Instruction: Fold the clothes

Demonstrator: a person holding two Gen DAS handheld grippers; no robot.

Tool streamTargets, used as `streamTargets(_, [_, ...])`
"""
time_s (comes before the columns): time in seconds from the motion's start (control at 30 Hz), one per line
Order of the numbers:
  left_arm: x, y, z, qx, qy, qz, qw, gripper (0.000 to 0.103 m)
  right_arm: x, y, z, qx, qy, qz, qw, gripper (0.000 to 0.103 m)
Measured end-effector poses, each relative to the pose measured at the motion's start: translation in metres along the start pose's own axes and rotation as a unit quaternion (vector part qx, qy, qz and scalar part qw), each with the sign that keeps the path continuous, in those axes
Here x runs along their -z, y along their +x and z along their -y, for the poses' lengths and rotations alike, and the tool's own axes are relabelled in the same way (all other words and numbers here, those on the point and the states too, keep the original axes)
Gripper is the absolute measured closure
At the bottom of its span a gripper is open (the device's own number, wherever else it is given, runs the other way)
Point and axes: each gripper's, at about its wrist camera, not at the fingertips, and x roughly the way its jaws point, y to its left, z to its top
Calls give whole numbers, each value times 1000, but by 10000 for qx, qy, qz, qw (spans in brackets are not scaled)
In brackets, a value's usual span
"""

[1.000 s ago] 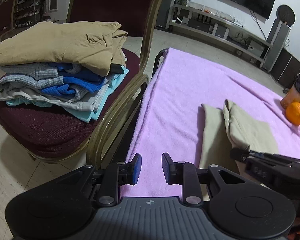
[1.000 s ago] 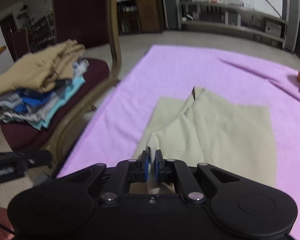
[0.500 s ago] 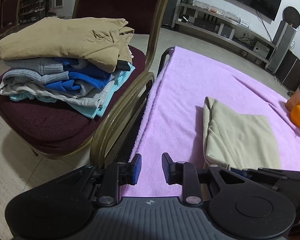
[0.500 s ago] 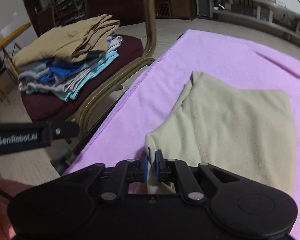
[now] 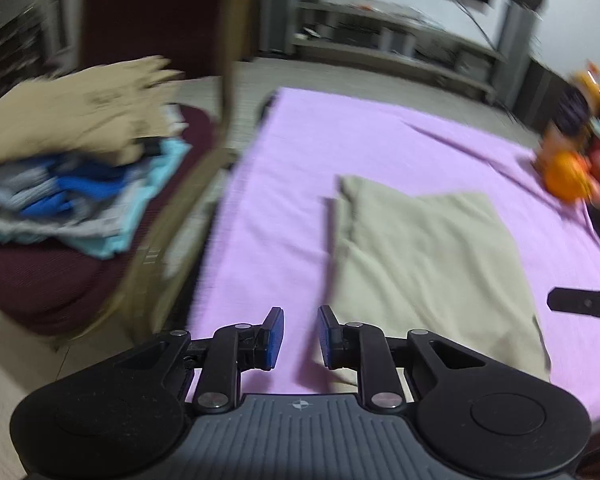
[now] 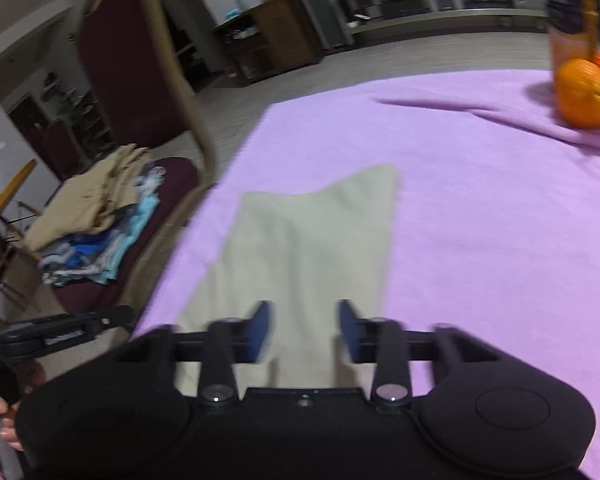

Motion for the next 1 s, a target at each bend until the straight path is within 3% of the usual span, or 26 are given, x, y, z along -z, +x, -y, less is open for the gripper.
streamTargets(0.1, [3, 12, 27, 34, 309, -149, 9994, 83, 13, 5, 5, -343, -238, 103, 9991, 84])
streamTargets(0.17, [8, 21, 44, -61, 550, -264, 9981, 83, 22, 10, -9, -431, -846, 145, 9954, 84])
streamTargets(0.27, [18, 38, 58, -309, 810, -623, 9943, 83, 41, 27, -36, 76, -2166, 57, 9762, 84])
streamTargets(0.33, [25, 42, 63, -479, 1013, -760, 9908, 82, 53, 40, -37, 521, -2743, -68, 9602, 97])
streamTargets(0.37, [29, 43, 66, -563, 1117, -818, 9888, 82, 55, 42, -36, 617, -2791, -119, 9582, 98])
streamTargets(0.57, [32, 23, 54, -522, 890, -559, 9931, 82, 42, 25, -28, 439, -2052, -296, 9773, 96])
streamTargets(0.67, [15, -4, 42, -100, 583, -44, 9982, 82, 19, 1, -12, 358, -1414, 14, 9893, 73])
streamTargets(0.83, [-28, -14, 40, 458, 474, 568, 9962, 82, -33, -19, 16, -98, -242, 327, 9991, 73])
streamTargets(0.93, [-55, 4, 55, 724, 645, 712, 9927, 82, -53, -7, 28, -472, 267, 352, 9979, 82])
streamTargets(1.0, [-70, 31, 61, 959, 660, 573, 9915, 86, -61, 15, 35, -782, 557, 270, 9950, 85])
